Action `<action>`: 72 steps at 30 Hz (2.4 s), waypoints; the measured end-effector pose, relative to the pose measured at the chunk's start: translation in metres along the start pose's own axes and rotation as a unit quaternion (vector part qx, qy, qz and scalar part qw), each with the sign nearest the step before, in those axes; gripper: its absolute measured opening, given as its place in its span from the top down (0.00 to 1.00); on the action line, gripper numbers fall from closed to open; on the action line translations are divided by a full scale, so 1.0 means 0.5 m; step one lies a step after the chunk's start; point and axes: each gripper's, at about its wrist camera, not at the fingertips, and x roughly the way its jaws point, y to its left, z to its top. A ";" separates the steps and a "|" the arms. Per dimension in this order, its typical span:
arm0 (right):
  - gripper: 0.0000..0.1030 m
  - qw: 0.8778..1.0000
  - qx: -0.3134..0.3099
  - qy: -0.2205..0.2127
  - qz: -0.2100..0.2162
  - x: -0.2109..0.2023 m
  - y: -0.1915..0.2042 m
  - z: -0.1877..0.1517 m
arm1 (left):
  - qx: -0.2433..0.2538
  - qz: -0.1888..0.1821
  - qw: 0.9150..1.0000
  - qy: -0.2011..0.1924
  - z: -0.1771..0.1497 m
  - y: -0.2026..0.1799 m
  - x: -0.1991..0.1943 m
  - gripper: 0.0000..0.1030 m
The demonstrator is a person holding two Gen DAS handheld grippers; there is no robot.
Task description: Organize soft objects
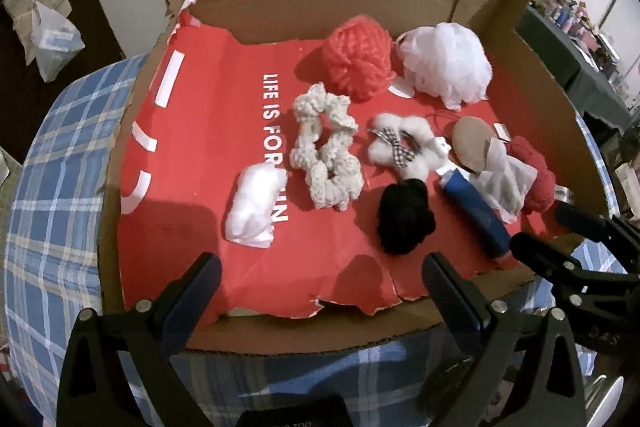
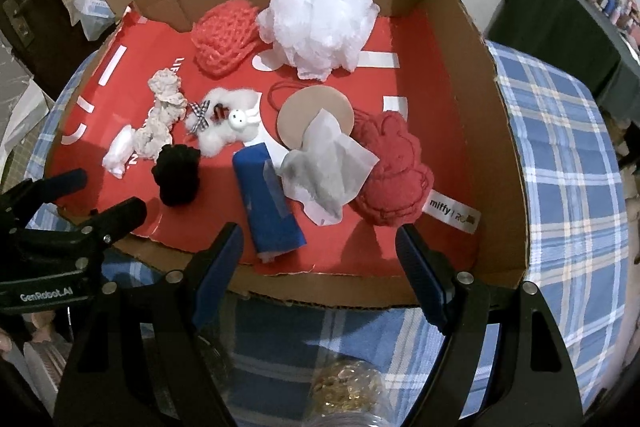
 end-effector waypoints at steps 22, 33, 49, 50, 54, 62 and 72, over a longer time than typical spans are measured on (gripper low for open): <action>0.24 1.000 -0.004 -0.008 -0.009 -0.004 0.002 -0.004 | 0.002 0.024 1.000 -0.012 0.007 -0.002 0.001 0.01; 0.24 1.000 -0.003 -0.010 -0.006 -0.007 0.001 -0.005 | 0.004 0.023 1.000 -0.016 0.006 -0.003 -0.003 0.01; 0.24 1.000 0.001 -0.013 0.000 -0.009 -0.001 -0.006 | 0.002 0.021 1.000 -0.020 0.005 -0.002 -0.005 0.01; 0.24 1.000 0.001 -0.013 0.000 -0.009 -0.001 -0.006 | 0.003 0.021 1.000 -0.020 0.005 -0.002 -0.005 0.01; 0.24 1.000 0.000 -0.013 0.001 -0.009 -0.002 -0.007 | 0.004 0.023 1.000 -0.022 0.004 -0.001 -0.007 0.01; 0.24 1.000 0.001 -0.014 0.001 -0.010 -0.001 -0.006 | 0.005 0.022 0.999 -0.022 0.004 -0.004 -0.006 0.01; 0.24 1.000 0.002 -0.014 0.002 -0.010 0.000 -0.006 | 0.006 0.019 1.000 -0.021 0.003 -0.005 -0.007 0.01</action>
